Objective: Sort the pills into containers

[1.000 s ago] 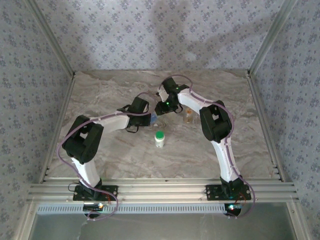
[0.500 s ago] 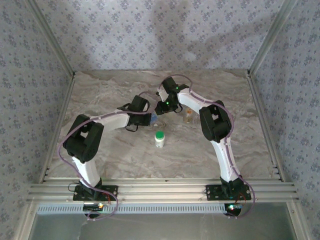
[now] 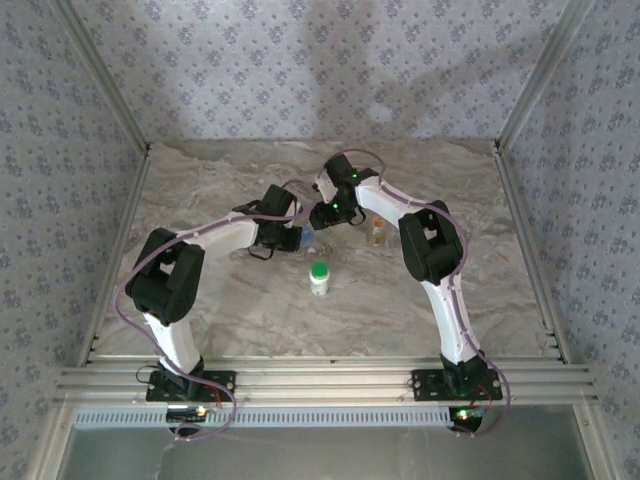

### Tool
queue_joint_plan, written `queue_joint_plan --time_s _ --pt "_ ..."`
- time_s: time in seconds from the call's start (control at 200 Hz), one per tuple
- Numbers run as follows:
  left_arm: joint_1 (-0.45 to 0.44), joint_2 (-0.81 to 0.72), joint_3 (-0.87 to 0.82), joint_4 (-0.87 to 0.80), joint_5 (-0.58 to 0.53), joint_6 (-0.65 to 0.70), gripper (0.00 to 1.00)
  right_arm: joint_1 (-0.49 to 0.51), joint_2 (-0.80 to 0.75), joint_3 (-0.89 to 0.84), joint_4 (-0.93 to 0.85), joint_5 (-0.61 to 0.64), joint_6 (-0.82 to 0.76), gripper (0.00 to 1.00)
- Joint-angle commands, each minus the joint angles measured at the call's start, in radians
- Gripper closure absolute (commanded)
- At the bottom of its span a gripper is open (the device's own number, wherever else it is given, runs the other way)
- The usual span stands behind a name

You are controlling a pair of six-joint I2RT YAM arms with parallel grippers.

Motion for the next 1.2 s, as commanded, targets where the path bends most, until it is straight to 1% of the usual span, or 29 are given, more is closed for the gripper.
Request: queue_joint_plan --time_s 0.0,0.255,0.495,0.56,0.61,0.7,0.775,0.875,0.955,1.05,1.194 --pt "0.006 -0.042 0.037 -0.031 -0.012 0.026 0.87 0.006 0.087 -0.045 -0.059 0.029 -0.024 0.50" --pt "0.013 -0.021 0.053 -0.041 -0.026 0.036 0.88 0.006 0.088 -0.045 -0.060 0.019 -0.028 0.50" --pt "0.032 0.012 0.024 -0.030 -0.035 0.014 0.89 0.005 0.087 -0.043 -0.063 0.018 -0.029 0.50" --pt "0.033 0.019 -0.023 0.011 -0.015 -0.011 0.89 0.005 0.087 -0.044 -0.063 0.019 -0.028 0.50" --pt "0.029 0.019 -0.069 0.065 0.022 -0.032 0.89 0.006 0.087 -0.043 -0.063 0.019 -0.029 0.50" --pt "0.004 0.038 -0.114 0.138 0.050 -0.056 0.89 0.006 0.088 -0.042 -0.060 0.022 -0.028 0.50" --pt "-0.017 0.077 -0.105 0.144 0.021 -0.055 0.89 0.003 0.092 -0.036 -0.066 0.022 -0.028 0.50" --pt "-0.012 0.133 -0.072 0.089 -0.014 -0.075 0.92 0.004 0.093 -0.032 -0.072 0.025 -0.028 0.50" --pt "-0.010 0.115 -0.096 0.103 -0.038 -0.084 0.92 0.004 0.093 -0.032 -0.077 0.024 -0.030 0.50" --pt "-0.009 0.082 -0.092 0.076 -0.054 -0.071 0.92 0.004 0.094 -0.033 -0.075 0.026 -0.032 0.50" --pt "-0.018 0.011 -0.054 0.045 -0.021 -0.013 0.91 0.005 0.096 -0.026 -0.079 0.023 -0.031 0.50"
